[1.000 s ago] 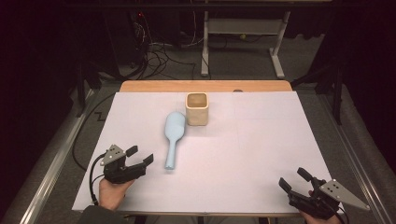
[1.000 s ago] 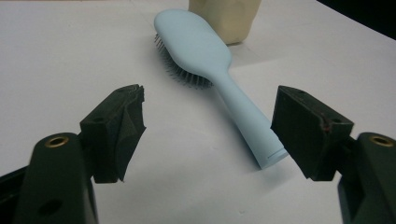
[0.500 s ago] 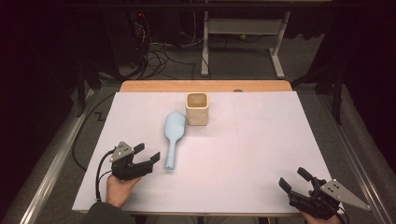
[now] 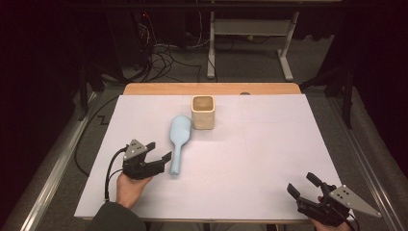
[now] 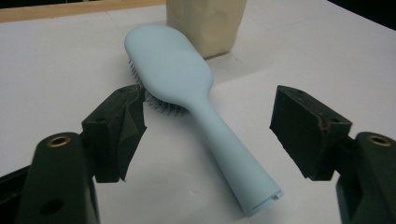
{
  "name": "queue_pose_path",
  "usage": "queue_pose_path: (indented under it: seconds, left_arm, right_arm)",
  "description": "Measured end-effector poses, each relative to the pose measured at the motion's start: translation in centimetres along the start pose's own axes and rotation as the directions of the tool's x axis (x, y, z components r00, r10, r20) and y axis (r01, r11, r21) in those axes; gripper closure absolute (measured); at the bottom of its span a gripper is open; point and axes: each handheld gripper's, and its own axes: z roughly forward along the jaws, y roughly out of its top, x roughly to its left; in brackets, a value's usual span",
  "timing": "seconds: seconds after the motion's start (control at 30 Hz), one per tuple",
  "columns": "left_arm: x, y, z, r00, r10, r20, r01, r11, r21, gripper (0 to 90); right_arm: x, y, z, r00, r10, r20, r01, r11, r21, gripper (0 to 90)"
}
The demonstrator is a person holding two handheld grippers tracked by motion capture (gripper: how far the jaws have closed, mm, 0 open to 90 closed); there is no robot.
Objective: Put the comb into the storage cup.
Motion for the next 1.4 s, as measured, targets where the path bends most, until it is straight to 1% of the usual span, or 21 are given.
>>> queue_pose_path:
  seconds: [0.07,0.17,0.27,0.37,0.47,0.53,0.67,0.7,0.77,0.83,0.97,1.07,1.1,1.17,1.23,1.3,1.37,1.4]
  left_arm:
    - [-0.2,0.3,0.3,1.0,0.003,0.0,-0.003,0.9999,0.014,27.5]
    - [-0.5,0.5,0.4,1.0,0.006,0.005,-0.007,0.9999,0.014,28.2]
    - [-0.5,1.0,1.0,1.0,0.005,0.006,-0.005,0.999,0.043,28.7]
    - [-0.6,1.6,1.5,1.0,-0.005,-0.005,0.005,0.9974,0.072,27.9]
    - [-0.7,2.1,1.9,0.9998,-0.017,-0.008,0.018,0.9941,0.107,28.4]
    - [-0.8,2.5,2.2,0.9998,-0.016,-0.014,0.018,0.9911,0.132,28.5]
    - [-1.0,3.3,2.8,0.9998,-0.011,-0.018,0.014,0.9863,0.164,28.6]
    - [-1.0,3.3,2.8,0.9998,-0.011,-0.018,0.014,0.9863,0.164,28.7]
    - [-1.1,3.7,3.2,0.9996,-0.011,-0.025,0.015,0.9827,0.185,29.7]
    - [-1.1,4.0,3.5,0.9995,-0.021,-0.023,0.025,0.978,0.207,30.3]
    - [-1.2,4.6,3.6,0.9996,-0.024,-0.015,0.027,0.9678,0.25,31.7]
    - [-1.1,5.1,3.8,0.9994,-0.032,-0.013,0.035,0.956,0.291,32.1]
    - [-1.0,5.2,3.8,0.9992,-0.039,-0.012,0.041,0.9531,0.3,32.3]
    - [-1.0,5.4,4.0,0.9992,-0.038,-0.015,0.041,0.9463,0.321,32.7]
    - [-1.0,5.6,4.2,0.9994,-0.029,-0.02,0.035,0.9385,0.343,32.7]
    - [-1.1,5.8,4.3,0.999,-0.035,-0.027,0.042,0.929,0.368,33.1]
    - [-1.0,6.1,4.6,0.9983,-0.047,-0.033,0.057,0.9163,0.397,33.2]
    - [-0.9,6.2,4.6,0.9982,-0.047,-0.037,0.059,0.9115,0.407,33.2]
  right_arm:
    - [0.0,0.0,-0.1,1.0,-0.004,-0.003,0.004,1.0,-0.006,18.4]
    - [0.1,0.0,-0.1,1.0,-0.006,-0.001,0.006,1.0,-0.008,18.4]
    - [0.0,0.1,0.1,1.0,-0.006,0.0,0.006,1.0,-0.005,18.3]
    - [0.1,0.1,0.0,1.0,-0.007,0.0,0.007,1.0,-0.007,18.3]
    - [0.1,0.1,0.1,1.0,-0.007,-0.002,0.007,1.0,-0.005,18.0]
    - [0.1,0.1,0.0,0.9999,-0.012,-0.004,0.012,1.0,-0.007,18.0]
    - [0.1,0.1,0.0,0.9999,-0.009,-0.005,0.009,1.0,-0.007,18.0]
    - [0.1,0.1,0.0,0.9999,-0.012,-0.006,0.012,1.0,-0.008,18.0]
    - [0.1,0.1,0.1,0.9999,-0.012,-0.003,0.011,1.0,-0.01,18.0]
    - [0.2,0.1,0.2,0.9999,-0.012,-0.006,0.012,1.0,-0.006,18.0]
    - [0.3,0.1,0.3,0.9996,-0.026,-0.01,0.026,1.0,-0.003,18.0]
    - [0.3,0.2,0.3,0.9997,-0.02,-0.012,0.02,1.0,-0.004,18.0]
    - [0.2,0.1,0.3,0.9998,-0.019,-0.011,0.019,1.0,-0.003,18.0]
    - [0.3,0.1,0.4,0.9998,-0.02,-0.01,0.02,1.0,0.002,18.0]
    - [0.3,0.1,0.4,0.9998,-0.02,-0.009,0.02,1.0,0.005,18.0]
    - [0.3,0.1,0.4,0.9997,-0.022,-0.008,0.022,1.0,0.006,18.0]
    - [0.3,0.1,0.4,0.9997,-0.023,-0.007,0.023,1.0,0.004,18.0]
    - [0.3,0.1,0.4,0.9997,-0.023,-0.007,0.023,1.0,0.003,18.0]
